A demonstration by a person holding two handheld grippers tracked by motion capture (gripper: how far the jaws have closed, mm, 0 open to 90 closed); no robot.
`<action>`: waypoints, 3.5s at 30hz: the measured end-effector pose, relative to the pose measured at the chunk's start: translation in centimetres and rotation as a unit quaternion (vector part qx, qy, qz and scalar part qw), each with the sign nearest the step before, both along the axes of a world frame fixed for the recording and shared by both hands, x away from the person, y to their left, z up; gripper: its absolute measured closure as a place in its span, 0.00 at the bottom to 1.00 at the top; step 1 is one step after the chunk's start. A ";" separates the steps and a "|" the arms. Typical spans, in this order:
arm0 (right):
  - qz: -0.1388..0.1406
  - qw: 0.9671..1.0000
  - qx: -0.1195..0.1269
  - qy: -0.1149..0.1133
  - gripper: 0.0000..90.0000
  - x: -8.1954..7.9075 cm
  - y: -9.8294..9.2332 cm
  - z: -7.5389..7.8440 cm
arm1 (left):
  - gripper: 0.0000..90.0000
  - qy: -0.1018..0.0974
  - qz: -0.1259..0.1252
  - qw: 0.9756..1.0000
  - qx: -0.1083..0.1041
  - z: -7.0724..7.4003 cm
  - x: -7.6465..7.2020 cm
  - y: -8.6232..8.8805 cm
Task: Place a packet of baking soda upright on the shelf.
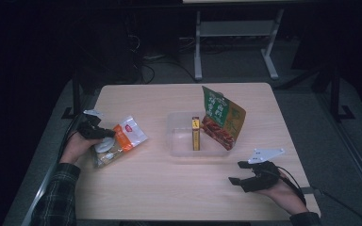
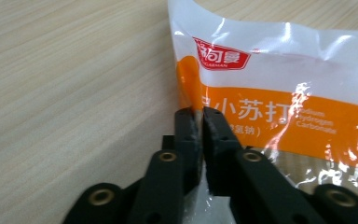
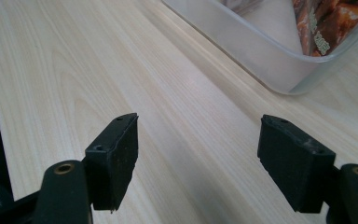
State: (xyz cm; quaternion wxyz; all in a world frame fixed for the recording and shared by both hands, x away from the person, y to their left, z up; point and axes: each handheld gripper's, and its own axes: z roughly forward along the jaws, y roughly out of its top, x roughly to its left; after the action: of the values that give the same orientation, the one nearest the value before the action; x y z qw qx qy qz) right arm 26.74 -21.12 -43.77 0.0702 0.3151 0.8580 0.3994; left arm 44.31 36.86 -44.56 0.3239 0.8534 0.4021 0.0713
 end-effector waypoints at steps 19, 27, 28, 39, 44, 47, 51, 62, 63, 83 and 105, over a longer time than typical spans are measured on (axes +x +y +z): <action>0.012 1.000 0.026 -0.005 0.33 -0.2 1.2 0.5 | 0.99 -0.029 -0.020 0.998 -0.044 3.6 -4.2 -1.3; 0.035 0.999 0.032 -0.012 0.36 -0.1 2.8 0.7 | 1.00 -0.068 -0.021 0.994 -0.084 5.6 -7.2 -1.8; 0.039 0.999 0.035 -0.014 0.36 0.0 3.0 0.8 | 1.00 -0.074 -0.025 0.993 -0.085 5.8 -7.5 -1.9; 0.080 0.994 0.078 -0.019 0.40 0.6 6.8 2.0 | 1.00 -0.108 -0.074 0.979 -0.159 8.6 -10.0 -5.1; 0.078 0.992 0.087 -0.042 0.43 1.2 9.2 2.6 | 1.00 -0.115 -0.101 0.970 -0.188 9.5 -10.8 -7.6; 0.071 0.990 0.109 -0.046 0.44 1.9 10.0 2.8 | 1.00 -0.122 -0.109 0.967 -0.197 9.8 -11.3 -9.1; 0.070 0.988 0.128 -0.048 0.46 2.9 11.0 2.9 | 1.00 -0.128 -0.123 0.962 -0.207 10.0 -11.9 -10.7; 0.108 0.974 0.198 0.000 0.72 4.5 13.5 2.4 | 1.00 -0.125 -0.155 0.954 -0.223 9.6 -12.8 -14.0; 0.110 0.973 0.202 0.006 0.75 4.5 13.7 2.3 | 1.00 -0.125 -0.157 0.954 -0.221 9.6 -12.8 -14.1; 0.215 0.952 0.217 0.005 1.00 3.5 13.2 5.6 | 0.91 -0.123 -0.174 0.957 -0.198 8.1 -13.0 -15.5; 0.231 0.965 0.107 -0.068 1.00 3.8 11.1 11.1 | 0.45 -0.084 -0.178 0.970 -0.144 5.0 -14.5 -14.6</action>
State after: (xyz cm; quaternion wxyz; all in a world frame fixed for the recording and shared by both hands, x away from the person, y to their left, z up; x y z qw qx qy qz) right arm 30.55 -9.99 -32.72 -0.0004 0.0861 0.8529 0.5150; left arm 29.78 22.22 -39.57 0.4836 0.8465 0.2211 0.0253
